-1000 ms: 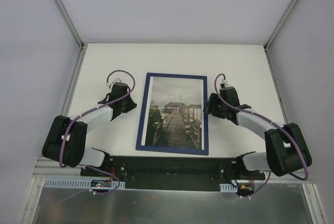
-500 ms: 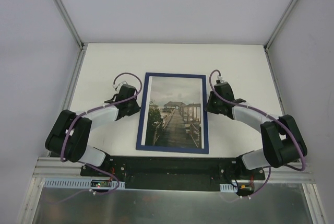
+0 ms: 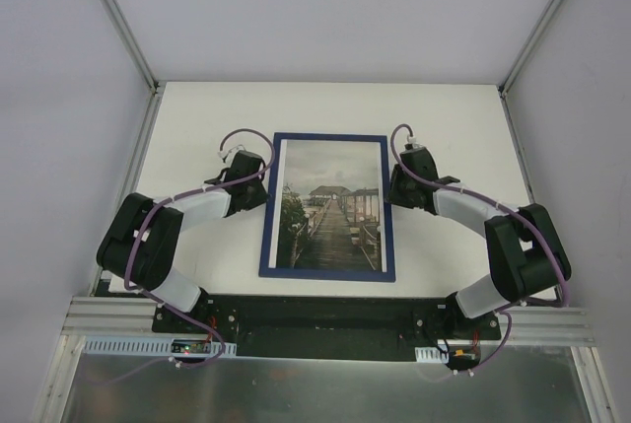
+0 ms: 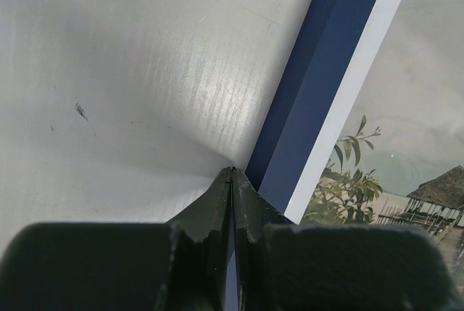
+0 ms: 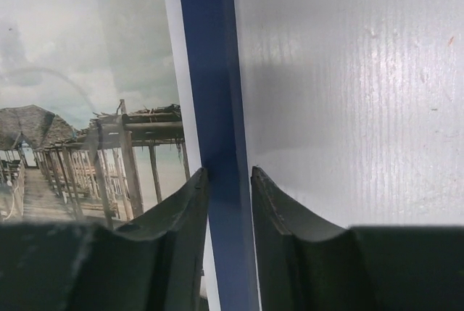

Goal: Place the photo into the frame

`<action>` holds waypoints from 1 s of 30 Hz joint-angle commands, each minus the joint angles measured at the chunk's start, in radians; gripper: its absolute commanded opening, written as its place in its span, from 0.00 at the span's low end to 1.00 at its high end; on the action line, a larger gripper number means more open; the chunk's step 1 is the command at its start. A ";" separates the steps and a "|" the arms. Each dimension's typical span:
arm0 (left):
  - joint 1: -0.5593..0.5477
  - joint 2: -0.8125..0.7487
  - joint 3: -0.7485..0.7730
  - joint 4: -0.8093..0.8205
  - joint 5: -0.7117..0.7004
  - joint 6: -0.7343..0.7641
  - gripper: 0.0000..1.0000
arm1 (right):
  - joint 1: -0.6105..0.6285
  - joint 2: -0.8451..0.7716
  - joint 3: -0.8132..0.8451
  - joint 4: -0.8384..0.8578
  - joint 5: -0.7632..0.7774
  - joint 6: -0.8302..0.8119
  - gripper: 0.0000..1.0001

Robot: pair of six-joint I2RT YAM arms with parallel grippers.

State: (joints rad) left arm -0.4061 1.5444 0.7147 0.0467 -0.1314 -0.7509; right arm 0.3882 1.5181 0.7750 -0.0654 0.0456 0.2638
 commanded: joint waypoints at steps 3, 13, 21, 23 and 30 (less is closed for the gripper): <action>-0.004 -0.073 -0.014 -0.042 -0.025 0.048 0.09 | -0.005 -0.062 0.066 -0.103 0.025 -0.049 0.49; -0.005 -0.362 0.040 -0.203 0.093 0.177 0.99 | -0.008 -0.356 0.116 -0.274 0.042 -0.075 1.00; -0.051 -0.633 -0.023 -0.350 0.145 0.210 0.99 | -0.009 -0.705 -0.057 -0.324 0.060 -0.083 0.96; -0.056 -0.697 -0.049 -0.372 0.144 0.185 0.99 | -0.012 -0.786 -0.100 -0.329 0.068 -0.083 0.96; -0.057 -0.816 -0.089 -0.409 0.108 0.177 0.99 | -0.014 -0.903 -0.169 -0.349 0.073 -0.078 0.96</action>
State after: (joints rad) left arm -0.4587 0.7536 0.6407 -0.3199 -0.0044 -0.5755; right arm 0.3801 0.6403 0.6147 -0.4004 0.0986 0.1944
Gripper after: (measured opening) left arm 0.990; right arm 0.960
